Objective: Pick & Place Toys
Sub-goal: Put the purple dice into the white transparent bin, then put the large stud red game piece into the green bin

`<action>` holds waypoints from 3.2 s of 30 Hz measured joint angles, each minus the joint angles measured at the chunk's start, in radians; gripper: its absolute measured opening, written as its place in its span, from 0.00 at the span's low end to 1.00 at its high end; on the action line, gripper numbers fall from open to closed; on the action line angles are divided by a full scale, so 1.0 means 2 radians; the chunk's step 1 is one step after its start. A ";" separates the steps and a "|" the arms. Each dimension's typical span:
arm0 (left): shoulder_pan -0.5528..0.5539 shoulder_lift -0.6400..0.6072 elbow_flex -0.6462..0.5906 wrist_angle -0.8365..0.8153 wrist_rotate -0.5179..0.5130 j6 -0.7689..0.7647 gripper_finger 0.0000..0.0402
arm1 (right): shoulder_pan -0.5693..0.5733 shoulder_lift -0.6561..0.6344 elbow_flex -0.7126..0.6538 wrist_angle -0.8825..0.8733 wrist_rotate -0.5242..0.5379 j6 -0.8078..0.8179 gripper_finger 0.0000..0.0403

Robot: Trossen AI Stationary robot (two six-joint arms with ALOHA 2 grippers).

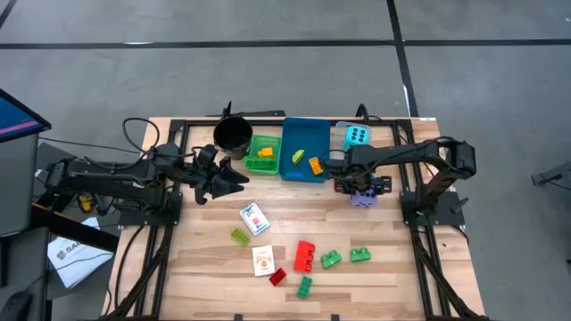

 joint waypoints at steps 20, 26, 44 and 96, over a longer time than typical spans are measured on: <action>0.000 0.000 0.000 0.000 0.000 0.000 0.49 | 0.018 0.000 0.187 -0.134 0.112 -0.010 0.21; 0.000 0.000 0.000 0.000 0.003 0.000 0.49 | 0.011 0.000 0.175 -0.119 0.111 -0.027 0.21; 0.000 0.000 0.000 0.000 0.027 0.001 0.49 | -0.003 0.000 0.109 -0.057 -0.010 0.034 0.94; 0.001 0.000 0.000 -0.051 -0.082 0.000 0.49 | 0.281 0.146 0.185 0.365 0.002 0.220 0.83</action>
